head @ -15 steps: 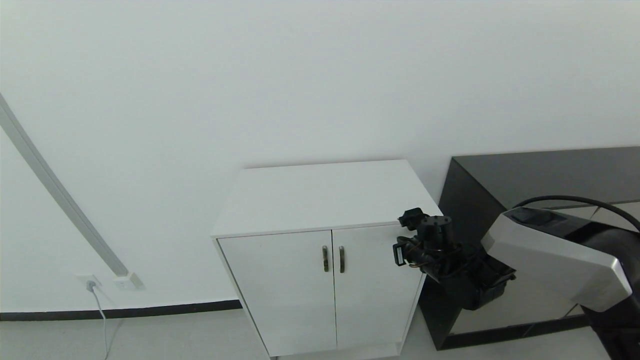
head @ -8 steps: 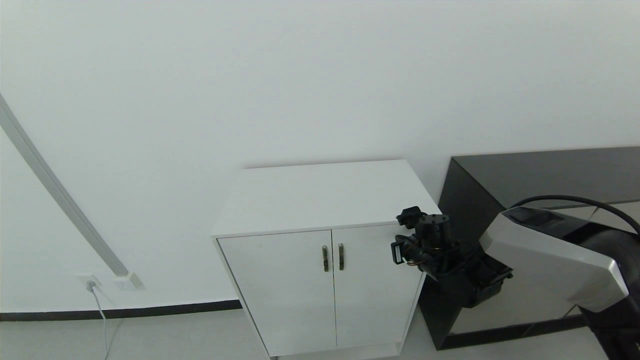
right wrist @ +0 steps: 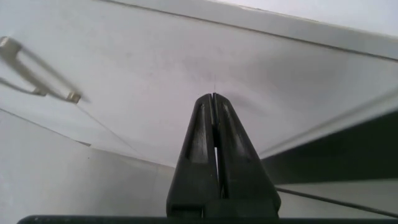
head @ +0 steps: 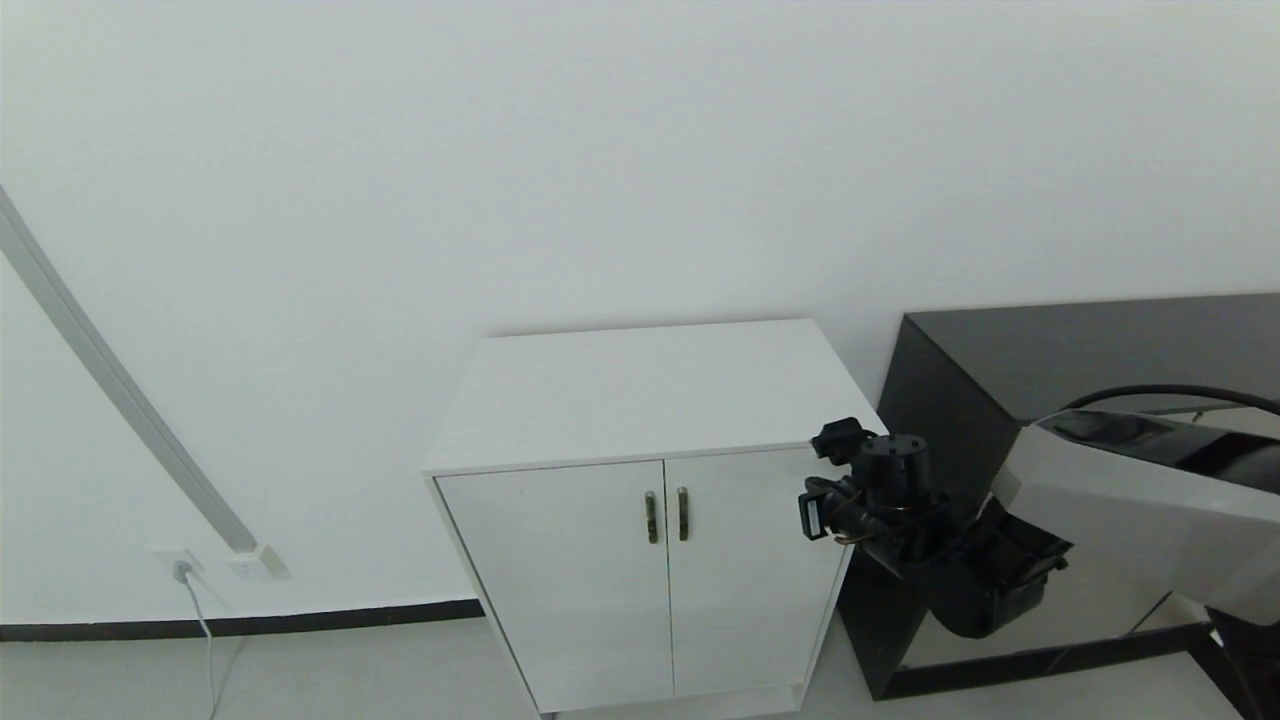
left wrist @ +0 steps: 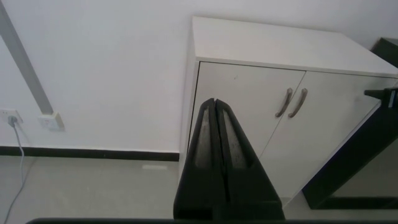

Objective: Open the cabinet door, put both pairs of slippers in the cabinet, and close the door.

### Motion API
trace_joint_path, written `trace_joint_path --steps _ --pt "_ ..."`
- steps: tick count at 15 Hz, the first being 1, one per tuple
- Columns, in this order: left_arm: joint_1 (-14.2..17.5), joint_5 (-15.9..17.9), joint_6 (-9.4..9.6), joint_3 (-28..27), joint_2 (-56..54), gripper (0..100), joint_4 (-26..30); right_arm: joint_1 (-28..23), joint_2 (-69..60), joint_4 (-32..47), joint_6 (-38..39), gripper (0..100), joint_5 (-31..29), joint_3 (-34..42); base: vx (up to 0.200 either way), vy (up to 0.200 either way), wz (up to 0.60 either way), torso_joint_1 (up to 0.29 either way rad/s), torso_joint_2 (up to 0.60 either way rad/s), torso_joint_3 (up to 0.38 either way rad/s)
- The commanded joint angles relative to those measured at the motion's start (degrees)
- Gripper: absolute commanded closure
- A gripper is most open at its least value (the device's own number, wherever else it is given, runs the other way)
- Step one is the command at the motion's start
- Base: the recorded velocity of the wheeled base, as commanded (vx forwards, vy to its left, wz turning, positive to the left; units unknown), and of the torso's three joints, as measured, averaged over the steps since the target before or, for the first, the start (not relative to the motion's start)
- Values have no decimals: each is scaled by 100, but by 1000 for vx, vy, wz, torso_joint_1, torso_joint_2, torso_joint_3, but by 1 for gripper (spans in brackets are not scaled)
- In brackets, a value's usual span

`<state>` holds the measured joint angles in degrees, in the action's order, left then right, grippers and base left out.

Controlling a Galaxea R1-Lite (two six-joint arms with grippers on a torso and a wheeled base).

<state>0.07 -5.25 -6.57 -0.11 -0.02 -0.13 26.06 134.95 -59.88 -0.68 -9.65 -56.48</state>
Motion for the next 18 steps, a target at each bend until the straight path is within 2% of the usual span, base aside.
trace_joint_path --steps 1,6,9,10,11,13,16,18 --pt "1 -2 -2 2 2 100 -4 4 -707 -138 -2 100 -10 665 0 0 0 0 0 0" --pt "1 -2 -2 2 2 100 -4 -119 -1911 -788 16 100 -36 2290 0 0 0 0 0 0" --pt "1 -2 -2 -7 2 100 5 -453 -2702 -1078 16 100 -36 3310 0 0 0 0 0 0" --pt "1 -11 -2 2 2 100 -4 -462 -2720 -1087 16 100 -36 3336 0 0 0 0 0 0" --pt "1 -2 -2 2 2 100 -4 -787 -3282 -1228 7 100 -28 3978 0 0 0 0 0 0" --pt "1 -11 -2 2 2 100 -4 -1165 -3845 -1228 -2 100 16 4514 0 0 0 0 0 0" --pt "1 -11 -2 2 2 100 -4 -1534 -4803 -1210 -20 100 122 5314 0 0 0 0 0 0" --pt "1 -11 -2 2 2 100 -4 -1604 -5629 -990 -116 100 139 5648 0 0 0 0 0 0"
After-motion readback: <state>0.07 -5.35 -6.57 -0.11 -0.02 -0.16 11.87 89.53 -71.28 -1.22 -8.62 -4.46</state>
